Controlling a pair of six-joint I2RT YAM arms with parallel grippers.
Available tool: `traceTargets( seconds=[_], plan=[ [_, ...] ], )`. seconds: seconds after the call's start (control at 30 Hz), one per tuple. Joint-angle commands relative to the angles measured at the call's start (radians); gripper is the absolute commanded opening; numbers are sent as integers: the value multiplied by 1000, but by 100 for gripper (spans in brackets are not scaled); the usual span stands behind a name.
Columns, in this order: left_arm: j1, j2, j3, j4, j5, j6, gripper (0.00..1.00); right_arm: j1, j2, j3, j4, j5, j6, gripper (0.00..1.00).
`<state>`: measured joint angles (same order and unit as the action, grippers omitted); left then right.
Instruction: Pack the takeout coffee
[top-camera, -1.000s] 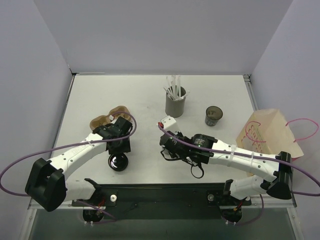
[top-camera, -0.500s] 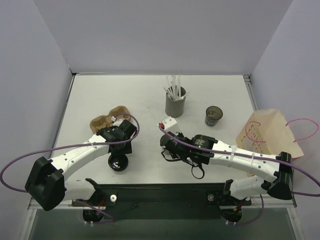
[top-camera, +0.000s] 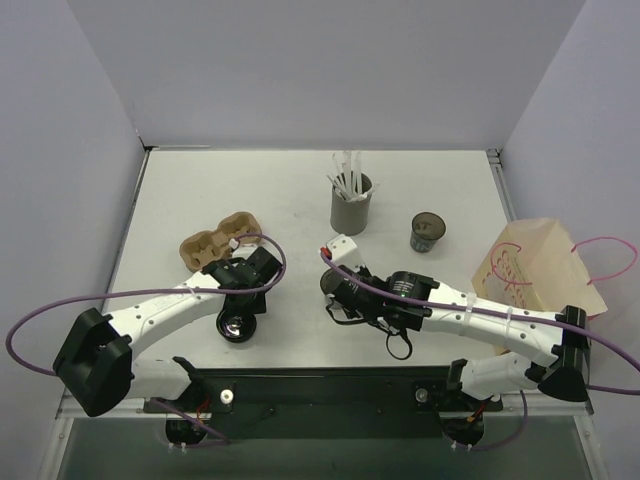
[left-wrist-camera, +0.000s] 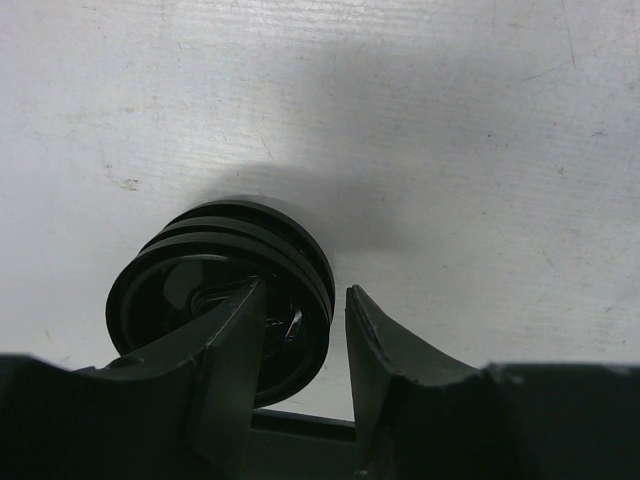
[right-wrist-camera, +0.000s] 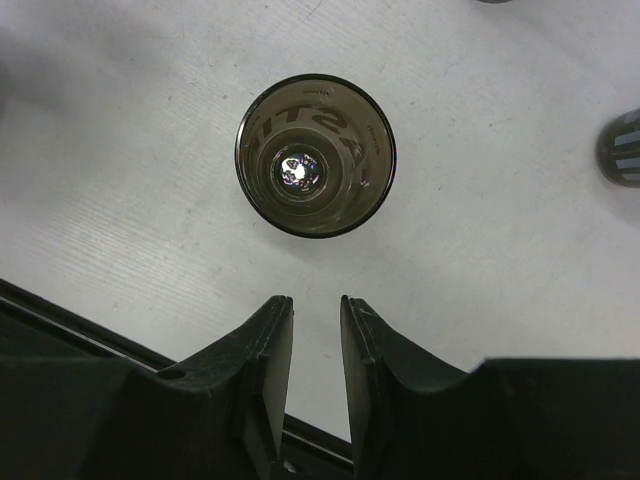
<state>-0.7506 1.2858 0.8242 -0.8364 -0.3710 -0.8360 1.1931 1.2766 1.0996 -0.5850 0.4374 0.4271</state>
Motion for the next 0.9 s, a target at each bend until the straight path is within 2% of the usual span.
traceTargets(
  seconds=[0.0,0.3,0.67,0.87],
  plan=[
    [-12,10,-3,-1,-34,-40,47,7,-46,-14,-7,37,16,27],
    [-24,33,-7,8,-37,-49,38,7,-72,-29,-7,47,21,27],
    [-43,-40,50,-47,-36,-54,15,7,-80,-35,-7,46,24,27],
    [-44,-101,76,-64,21,-35,13,7,-98,-38,2,52,24,27]
  ],
)
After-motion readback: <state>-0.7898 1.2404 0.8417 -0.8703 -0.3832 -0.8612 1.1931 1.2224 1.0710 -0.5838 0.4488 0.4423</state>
